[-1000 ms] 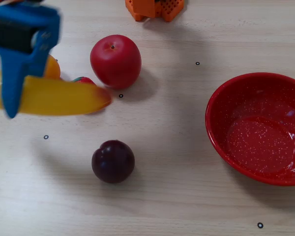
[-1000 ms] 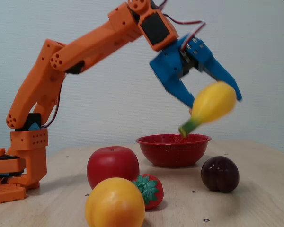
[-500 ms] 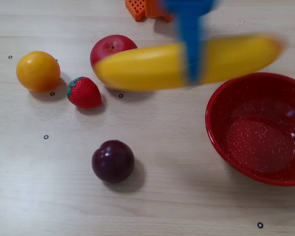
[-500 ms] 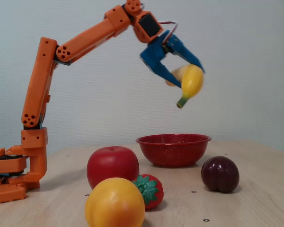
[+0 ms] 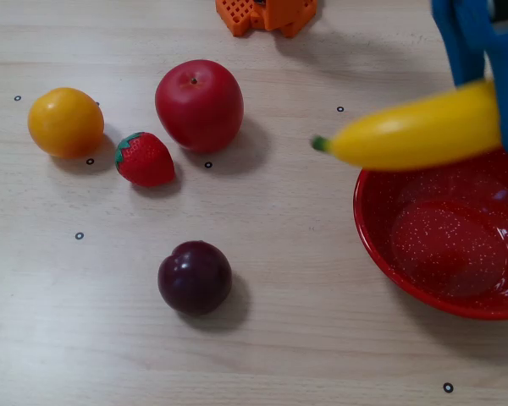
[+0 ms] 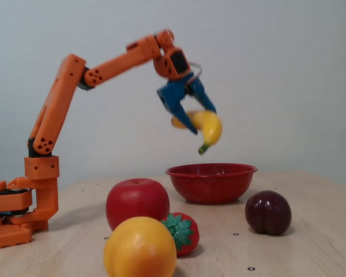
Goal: Put the banana in the red bowl.
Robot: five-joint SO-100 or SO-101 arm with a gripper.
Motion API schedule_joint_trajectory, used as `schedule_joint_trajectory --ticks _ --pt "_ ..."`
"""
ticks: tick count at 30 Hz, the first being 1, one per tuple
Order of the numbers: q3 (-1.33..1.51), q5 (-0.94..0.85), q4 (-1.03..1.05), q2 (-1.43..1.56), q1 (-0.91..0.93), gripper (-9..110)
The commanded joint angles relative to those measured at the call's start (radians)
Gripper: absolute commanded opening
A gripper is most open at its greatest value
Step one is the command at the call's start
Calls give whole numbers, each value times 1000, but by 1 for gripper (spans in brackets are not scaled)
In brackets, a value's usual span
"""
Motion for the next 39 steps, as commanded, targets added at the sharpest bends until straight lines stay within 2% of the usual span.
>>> schedule_joint_trajectory --ticks 1,11,21,24,28,32,37,39 --pt "-169 -23 14 41 35 0" --pt "-321 -37 64 -161 46 0" --pt "-325 -28 31 -262 -3 0" --pt "-295 28 25 -265 -12 0" --pt "-239 32 12 -255 -35 12" --pt "-187 20 -26 -222 -64 30" --pt "-89 28 -100 -126 -103 27" --pt "-48 29 -109 -86 -114 32"
